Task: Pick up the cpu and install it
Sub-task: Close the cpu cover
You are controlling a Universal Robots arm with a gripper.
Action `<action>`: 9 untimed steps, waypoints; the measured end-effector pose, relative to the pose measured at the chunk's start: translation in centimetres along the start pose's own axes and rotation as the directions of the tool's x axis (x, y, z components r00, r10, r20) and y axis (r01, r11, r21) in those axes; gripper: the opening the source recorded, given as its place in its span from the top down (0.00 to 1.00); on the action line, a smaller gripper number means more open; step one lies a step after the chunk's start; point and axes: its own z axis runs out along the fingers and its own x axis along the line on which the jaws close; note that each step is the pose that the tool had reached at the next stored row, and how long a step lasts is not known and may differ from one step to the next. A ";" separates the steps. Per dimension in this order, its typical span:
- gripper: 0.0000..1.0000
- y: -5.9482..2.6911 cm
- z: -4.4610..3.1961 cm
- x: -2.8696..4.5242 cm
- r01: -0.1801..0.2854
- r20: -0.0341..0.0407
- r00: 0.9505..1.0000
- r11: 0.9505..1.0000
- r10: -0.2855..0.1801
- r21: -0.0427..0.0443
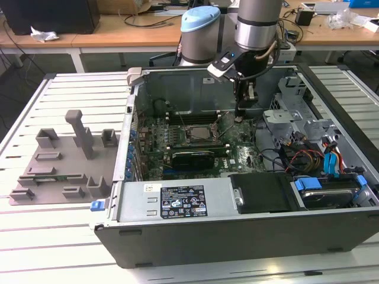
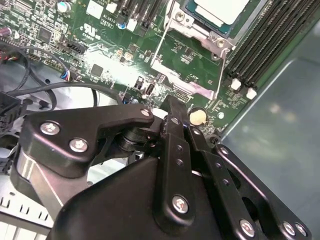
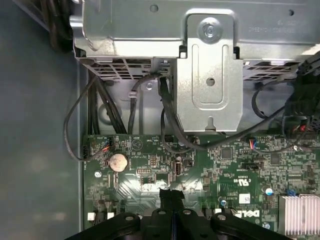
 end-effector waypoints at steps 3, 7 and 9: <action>0.89 0.01 0.57 0.02 0.000 0.000 1.000 1.000 0.000 0.000; 0.89 0.01 1.13 0.04 0.000 -0.001 1.000 1.000 0.000 0.001; 0.89 0.01 1.13 0.04 0.000 -0.001 1.000 1.000 0.000 0.001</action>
